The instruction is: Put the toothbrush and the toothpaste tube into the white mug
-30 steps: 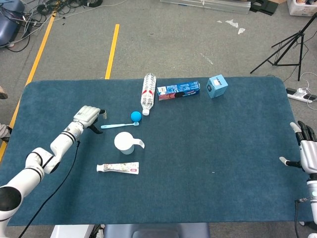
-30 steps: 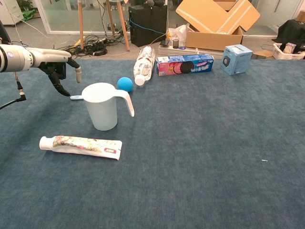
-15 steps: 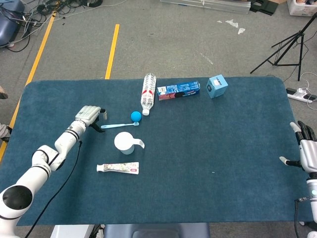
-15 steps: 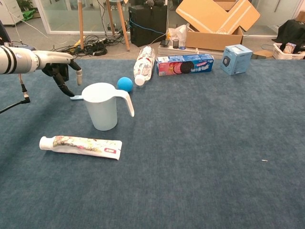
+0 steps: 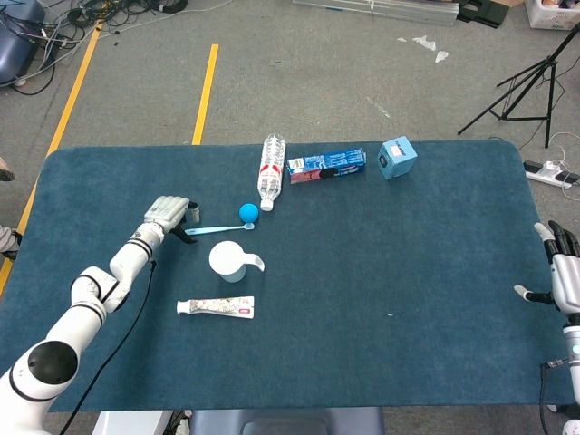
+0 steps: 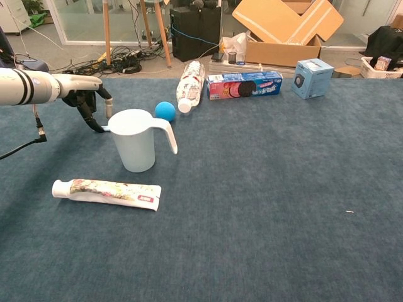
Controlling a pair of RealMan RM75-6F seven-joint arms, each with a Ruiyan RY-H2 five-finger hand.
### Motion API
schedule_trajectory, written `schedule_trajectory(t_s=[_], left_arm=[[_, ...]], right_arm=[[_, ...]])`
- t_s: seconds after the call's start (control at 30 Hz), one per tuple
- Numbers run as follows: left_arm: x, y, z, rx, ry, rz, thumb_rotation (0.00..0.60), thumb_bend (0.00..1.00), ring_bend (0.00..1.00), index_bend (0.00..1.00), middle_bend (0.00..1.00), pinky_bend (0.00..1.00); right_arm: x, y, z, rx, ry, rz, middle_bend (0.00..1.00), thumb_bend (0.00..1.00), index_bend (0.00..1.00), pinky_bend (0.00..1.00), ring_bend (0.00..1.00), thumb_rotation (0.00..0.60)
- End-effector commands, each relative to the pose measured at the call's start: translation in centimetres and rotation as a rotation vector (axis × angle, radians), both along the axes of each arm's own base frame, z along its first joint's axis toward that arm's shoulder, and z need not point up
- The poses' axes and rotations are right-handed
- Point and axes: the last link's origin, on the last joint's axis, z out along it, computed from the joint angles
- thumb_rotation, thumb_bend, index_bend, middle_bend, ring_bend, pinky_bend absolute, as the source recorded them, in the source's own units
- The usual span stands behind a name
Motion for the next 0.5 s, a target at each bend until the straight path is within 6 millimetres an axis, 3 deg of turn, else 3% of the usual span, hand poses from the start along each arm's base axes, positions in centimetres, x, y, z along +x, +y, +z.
schedule_trajectory(t_s=[0.03, 0.5], left_arm=[[0.03, 0.09, -0.16, 0.006, 0.001, 0.004, 0.6, 0.0, 1.0, 0.48, 1.0, 1.0], [0.1, 0.32, -0.4, 0.007, 0.005, 0.035, 0.6, 0.06, 1.0, 0.51, 1.0, 1.0]], right_arm=[[-0.03, -0.01, -0.02, 0.001, 0.0, -0.001, 0.02, 0.01, 0.11, 0.4, 0.01, 0.6], [0.09, 0.03, -0.13, 0.004, 0.0, 0.005, 0.02, 0.01, 0.11, 0.4, 0.01, 0.6]])
